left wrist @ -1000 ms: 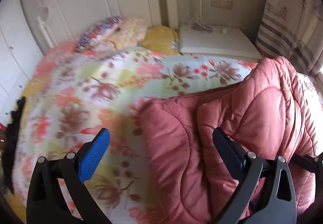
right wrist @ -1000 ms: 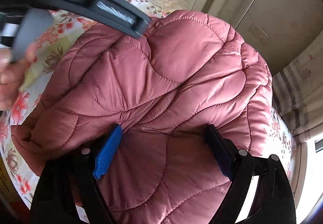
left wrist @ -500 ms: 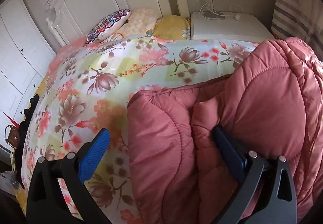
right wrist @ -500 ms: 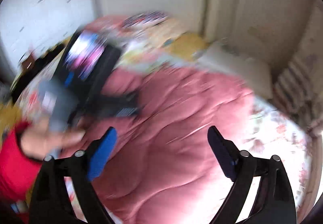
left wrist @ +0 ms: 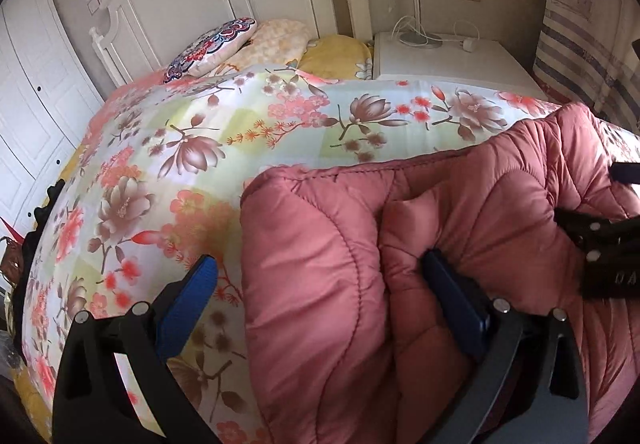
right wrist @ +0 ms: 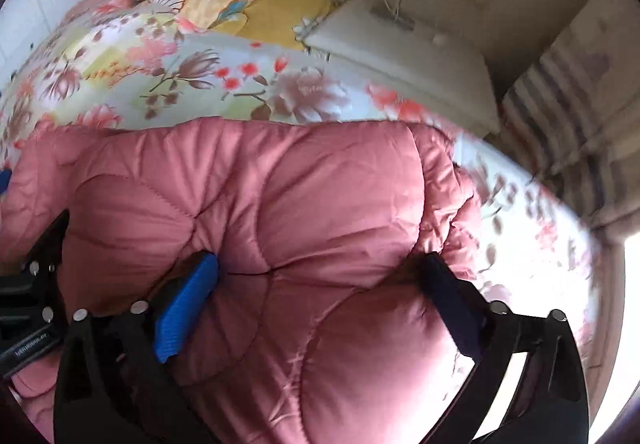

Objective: Fold large clothes

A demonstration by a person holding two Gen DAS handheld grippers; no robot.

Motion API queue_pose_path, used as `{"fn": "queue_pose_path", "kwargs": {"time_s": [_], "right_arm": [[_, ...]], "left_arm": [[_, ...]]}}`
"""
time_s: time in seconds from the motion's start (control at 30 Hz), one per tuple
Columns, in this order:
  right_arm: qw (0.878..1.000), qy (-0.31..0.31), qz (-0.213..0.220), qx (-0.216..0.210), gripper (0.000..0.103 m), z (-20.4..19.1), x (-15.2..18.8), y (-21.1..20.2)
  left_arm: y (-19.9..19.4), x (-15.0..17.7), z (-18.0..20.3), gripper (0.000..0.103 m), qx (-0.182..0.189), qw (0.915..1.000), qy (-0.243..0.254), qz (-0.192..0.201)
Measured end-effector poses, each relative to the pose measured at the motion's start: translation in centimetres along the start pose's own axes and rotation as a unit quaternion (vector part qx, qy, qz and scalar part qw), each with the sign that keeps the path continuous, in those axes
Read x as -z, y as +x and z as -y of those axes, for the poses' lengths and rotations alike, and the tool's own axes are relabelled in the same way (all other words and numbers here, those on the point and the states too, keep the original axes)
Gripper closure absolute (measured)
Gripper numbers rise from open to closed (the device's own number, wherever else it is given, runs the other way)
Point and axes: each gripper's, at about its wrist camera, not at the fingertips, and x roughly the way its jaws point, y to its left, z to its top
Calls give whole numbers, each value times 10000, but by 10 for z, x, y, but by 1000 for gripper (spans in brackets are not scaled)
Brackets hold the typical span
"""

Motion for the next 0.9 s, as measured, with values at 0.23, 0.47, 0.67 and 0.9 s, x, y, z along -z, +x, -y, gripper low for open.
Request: {"fn": "queue_pose_path", "kwargs": {"time_s": [0.23, 0.47, 0.67, 0.9], "right_arm": [[9978, -3, 652, -71, 6, 6, 19, -72], [9904, -716, 1186, -30, 5, -30, 116, -151], [9905, -1094, 562, 619, 4, -68, 134, -78], [9901, -1183, 297, 687, 4, -75, 129, -82]], "left_arm": [[0, 3, -4, 2, 89, 9999, -94, 47], [1, 3, -5, 2, 188, 9997, -134, 56], [2, 4, -7, 2, 197, 9997, -131, 99], [-73, 1, -29, 3, -64, 9989, -298, 348]]}}
